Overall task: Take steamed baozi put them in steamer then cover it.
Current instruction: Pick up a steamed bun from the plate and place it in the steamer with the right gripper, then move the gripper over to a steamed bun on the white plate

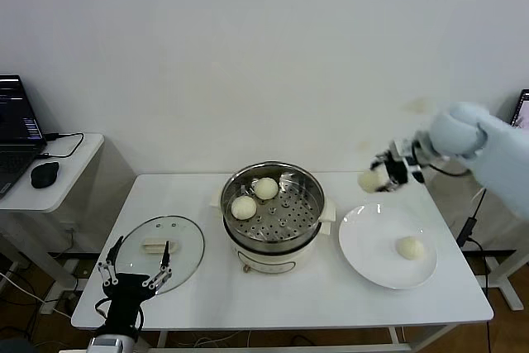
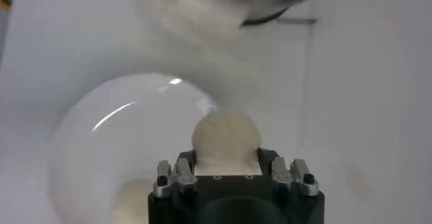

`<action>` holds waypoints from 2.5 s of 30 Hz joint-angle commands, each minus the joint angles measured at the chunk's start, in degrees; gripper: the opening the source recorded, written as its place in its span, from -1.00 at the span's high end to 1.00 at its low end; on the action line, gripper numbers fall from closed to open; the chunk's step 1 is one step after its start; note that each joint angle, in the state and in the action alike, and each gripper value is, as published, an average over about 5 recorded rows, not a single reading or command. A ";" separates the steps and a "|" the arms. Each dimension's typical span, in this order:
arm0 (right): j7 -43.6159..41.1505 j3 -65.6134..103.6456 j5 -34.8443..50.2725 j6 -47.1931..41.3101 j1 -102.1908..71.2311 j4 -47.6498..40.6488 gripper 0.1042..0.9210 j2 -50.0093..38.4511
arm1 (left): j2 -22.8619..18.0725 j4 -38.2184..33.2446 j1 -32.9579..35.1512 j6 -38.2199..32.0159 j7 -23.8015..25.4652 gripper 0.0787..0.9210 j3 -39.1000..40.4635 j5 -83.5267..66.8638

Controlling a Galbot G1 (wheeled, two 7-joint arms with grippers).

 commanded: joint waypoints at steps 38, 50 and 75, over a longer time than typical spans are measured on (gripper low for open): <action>3.88 -17.45 -13.78 30.73 -1.21 -5.65 -0.18 27.62 | -1.99 0.30 0.61 -1.05 -0.86 -0.77 -1.28 -0.26; 5.33 -16.18 -13.56 31.20 0.04 -4.46 -0.63 26.23 | -2.17 -0.06 0.85 -1.10 -0.76 -0.77 -1.08 -0.03; 4.59 -9.19 1.29 -12.39 0.02 13.64 -0.76 -13.87 | 0.97 0.55 -0.20 -0.77 0.32 -0.77 -0.55 -0.37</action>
